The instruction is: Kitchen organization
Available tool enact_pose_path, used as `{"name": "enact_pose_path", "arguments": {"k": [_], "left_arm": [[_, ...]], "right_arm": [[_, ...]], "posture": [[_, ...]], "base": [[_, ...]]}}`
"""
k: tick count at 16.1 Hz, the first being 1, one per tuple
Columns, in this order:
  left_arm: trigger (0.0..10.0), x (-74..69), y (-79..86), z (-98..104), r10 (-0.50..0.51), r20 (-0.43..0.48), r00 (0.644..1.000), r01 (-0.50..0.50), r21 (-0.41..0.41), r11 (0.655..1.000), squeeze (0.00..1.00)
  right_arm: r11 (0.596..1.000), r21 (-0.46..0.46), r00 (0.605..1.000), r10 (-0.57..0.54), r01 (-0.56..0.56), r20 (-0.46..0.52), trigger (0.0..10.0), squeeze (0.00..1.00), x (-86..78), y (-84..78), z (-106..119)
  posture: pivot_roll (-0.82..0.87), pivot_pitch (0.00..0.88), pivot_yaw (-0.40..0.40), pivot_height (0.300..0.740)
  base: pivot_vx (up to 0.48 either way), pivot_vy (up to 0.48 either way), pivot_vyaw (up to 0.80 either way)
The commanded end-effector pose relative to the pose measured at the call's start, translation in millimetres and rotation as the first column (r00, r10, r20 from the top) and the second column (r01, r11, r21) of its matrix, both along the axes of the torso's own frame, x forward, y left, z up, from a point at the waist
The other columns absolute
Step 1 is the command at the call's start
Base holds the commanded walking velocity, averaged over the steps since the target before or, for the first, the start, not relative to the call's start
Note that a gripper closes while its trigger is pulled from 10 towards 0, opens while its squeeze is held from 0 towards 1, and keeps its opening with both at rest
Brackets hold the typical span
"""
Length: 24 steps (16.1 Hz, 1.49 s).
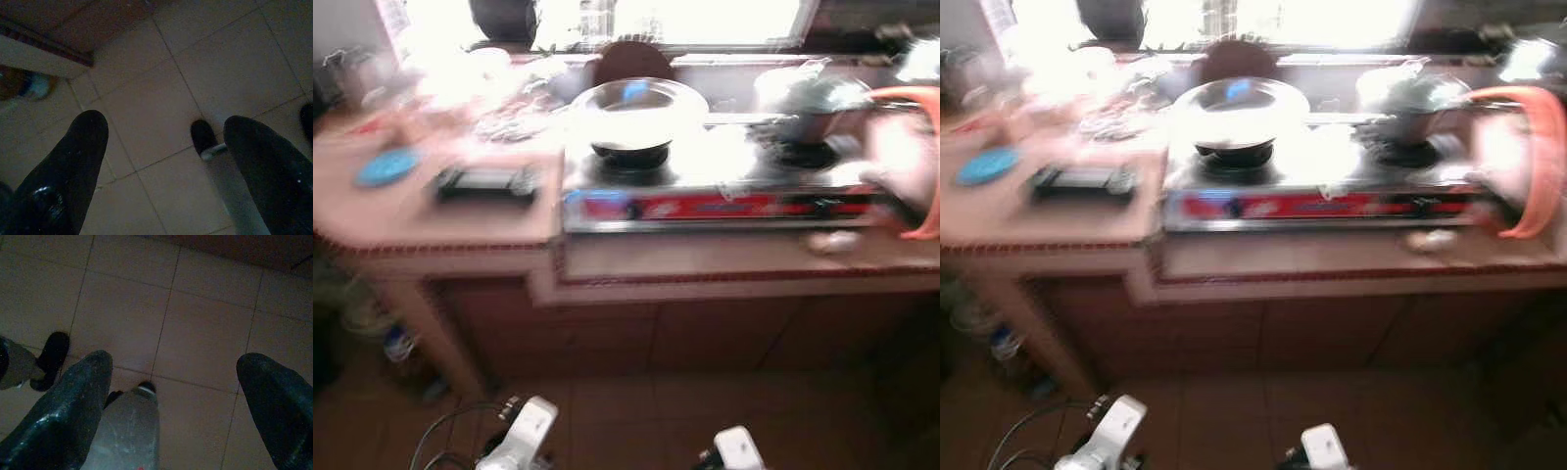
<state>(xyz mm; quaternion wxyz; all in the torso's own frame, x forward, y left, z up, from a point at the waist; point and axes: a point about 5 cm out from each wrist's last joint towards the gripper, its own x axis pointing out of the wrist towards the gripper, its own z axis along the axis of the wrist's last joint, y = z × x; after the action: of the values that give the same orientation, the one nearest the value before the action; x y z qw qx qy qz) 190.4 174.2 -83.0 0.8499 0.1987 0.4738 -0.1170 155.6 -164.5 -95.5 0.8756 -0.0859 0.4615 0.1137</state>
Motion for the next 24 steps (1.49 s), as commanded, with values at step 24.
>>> {"name": "enact_pose_path", "arguments": {"k": [24], "left_arm": [[10.0,-0.4,-1.3,-0.8,0.193,-0.040,0.980,-0.196,-0.115,0.974,0.00]], "right_arm": [[0.932,0.208,0.954,-0.300,0.296,-0.012,10.0,0.00,30.1,-3.6,12.0]], "posture": [[0.24,0.000,-0.121,0.740]], "base": [[0.000,-0.073,0.00]]}}
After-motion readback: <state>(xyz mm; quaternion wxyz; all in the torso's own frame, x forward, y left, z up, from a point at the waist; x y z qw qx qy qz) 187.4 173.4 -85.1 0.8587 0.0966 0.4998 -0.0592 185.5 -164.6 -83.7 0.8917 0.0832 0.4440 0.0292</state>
